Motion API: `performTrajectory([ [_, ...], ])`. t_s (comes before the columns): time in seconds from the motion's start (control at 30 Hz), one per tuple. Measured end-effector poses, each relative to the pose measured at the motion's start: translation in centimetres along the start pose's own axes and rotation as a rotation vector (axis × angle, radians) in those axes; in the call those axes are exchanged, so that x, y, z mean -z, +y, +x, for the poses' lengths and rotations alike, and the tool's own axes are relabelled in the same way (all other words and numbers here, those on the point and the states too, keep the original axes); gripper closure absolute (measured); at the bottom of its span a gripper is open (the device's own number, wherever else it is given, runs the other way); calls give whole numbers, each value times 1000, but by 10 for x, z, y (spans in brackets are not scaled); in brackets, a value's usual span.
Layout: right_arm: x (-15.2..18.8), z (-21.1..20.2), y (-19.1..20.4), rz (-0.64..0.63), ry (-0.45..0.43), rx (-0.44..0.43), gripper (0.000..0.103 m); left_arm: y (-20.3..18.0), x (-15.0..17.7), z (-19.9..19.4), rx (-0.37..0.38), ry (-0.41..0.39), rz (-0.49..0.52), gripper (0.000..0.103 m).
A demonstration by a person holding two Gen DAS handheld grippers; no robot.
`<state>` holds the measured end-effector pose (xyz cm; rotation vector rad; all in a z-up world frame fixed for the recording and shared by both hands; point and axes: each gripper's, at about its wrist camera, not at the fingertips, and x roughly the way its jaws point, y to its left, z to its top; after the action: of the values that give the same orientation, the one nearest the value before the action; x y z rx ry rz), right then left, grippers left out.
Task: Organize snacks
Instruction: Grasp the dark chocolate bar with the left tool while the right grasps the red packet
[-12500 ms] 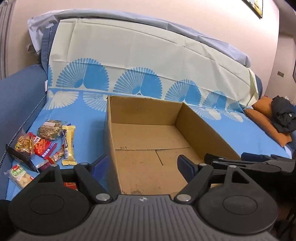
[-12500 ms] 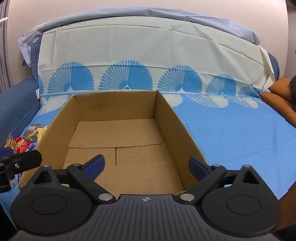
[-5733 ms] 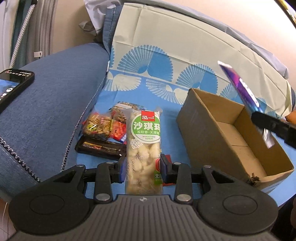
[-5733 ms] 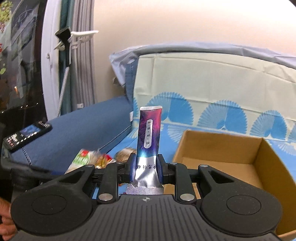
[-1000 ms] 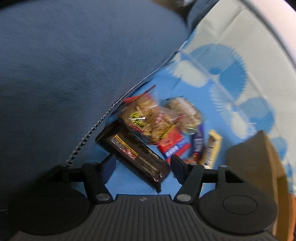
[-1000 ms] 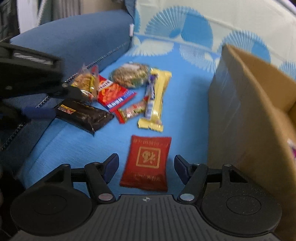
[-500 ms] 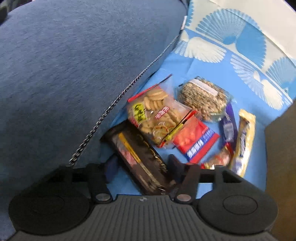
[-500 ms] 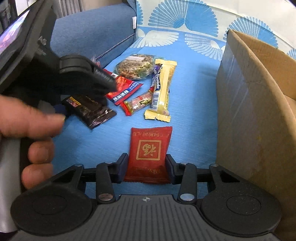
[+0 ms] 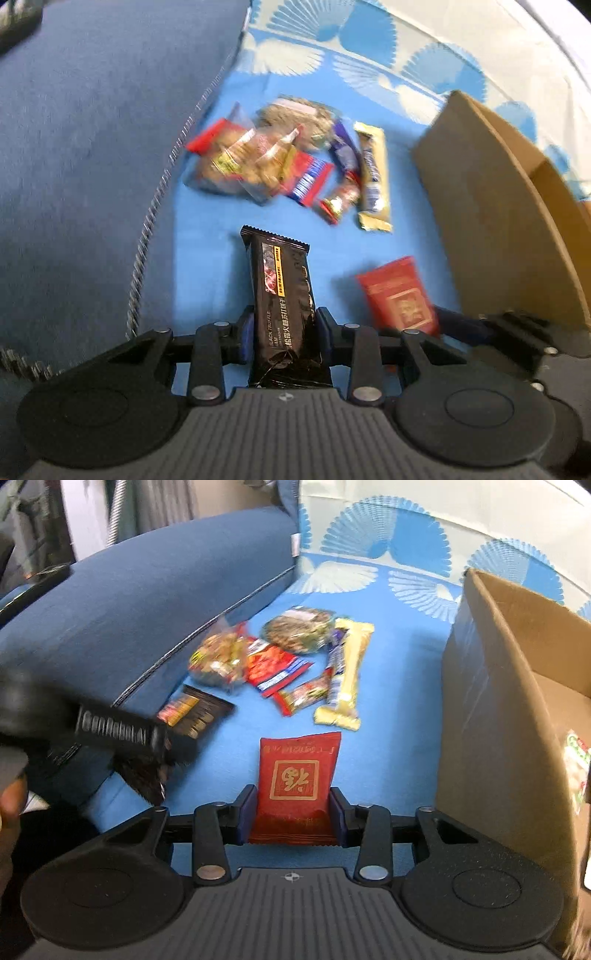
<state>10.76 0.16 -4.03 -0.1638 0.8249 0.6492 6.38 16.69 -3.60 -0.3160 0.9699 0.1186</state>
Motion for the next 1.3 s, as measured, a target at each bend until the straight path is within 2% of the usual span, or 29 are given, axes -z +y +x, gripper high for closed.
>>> performTrajectory([
  [0.13, 12, -2, 4, -12, 30, -35, 61, -2, 1, -1, 2, 11, -3, 65],
  [0.2, 17, -1, 5, -21, 41, -34, 61, -6, 0, 2, -25, 26, 4, 60],
  [0.53, 21, 1, 8, -38, 56, -29, 57, -26, 4, 10, -94, 15, 131, 52],
  [0.8, 21, 5, 9, -52, 64, -28, 57, -25, 2, 22, -99, 56, 127, 51],
  [0.83, 21, 5, 10, -58, 63, -27, 59, -25, 2, 22, -100, 56, 128, 51],
  [0.87, 21, 4, 11, -66, 56, -22, 67, -25, 2, 23, -101, 56, 130, 51],
  [0.9, 20, 3, 10, -70, 45, -16, 69, -26, 2, 23, -104, 55, 131, 53],
  [0.97, 18, -1, 8, -59, 22, -12, 82, -27, 3, 23, -111, 50, 138, 59],
  [1.03, 15, -1, 4, -44, 18, -6, 90, -28, 3, 22, -113, 41, 140, 60],
  [1.1, 16, 1, 2, -38, 28, -7, 89, -28, 3, 21, -117, 34, 137, 60],
  [1.17, 17, 1, 4, -41, 24, 3, 79, -26, 3, 20, -115, 31, 129, 60],
  [1.2, 17, 1, 5, -43, 23, 9, 69, -26, 3, 20, -112, 30, 124, 60],
  [1.23, 17, 1, 5, -43, 20, 13, 48, -25, 2, 19, -110, 31, 119, 60],
  [1.27, 17, 1, 5, -42, 13, 12, 38, -24, 2, 19, -107, 31, 114, 60],
  [1.3, 17, 1, 5, -41, 10, 12, 37, -23, 2, 19, -106, 31, 109, 60],
])
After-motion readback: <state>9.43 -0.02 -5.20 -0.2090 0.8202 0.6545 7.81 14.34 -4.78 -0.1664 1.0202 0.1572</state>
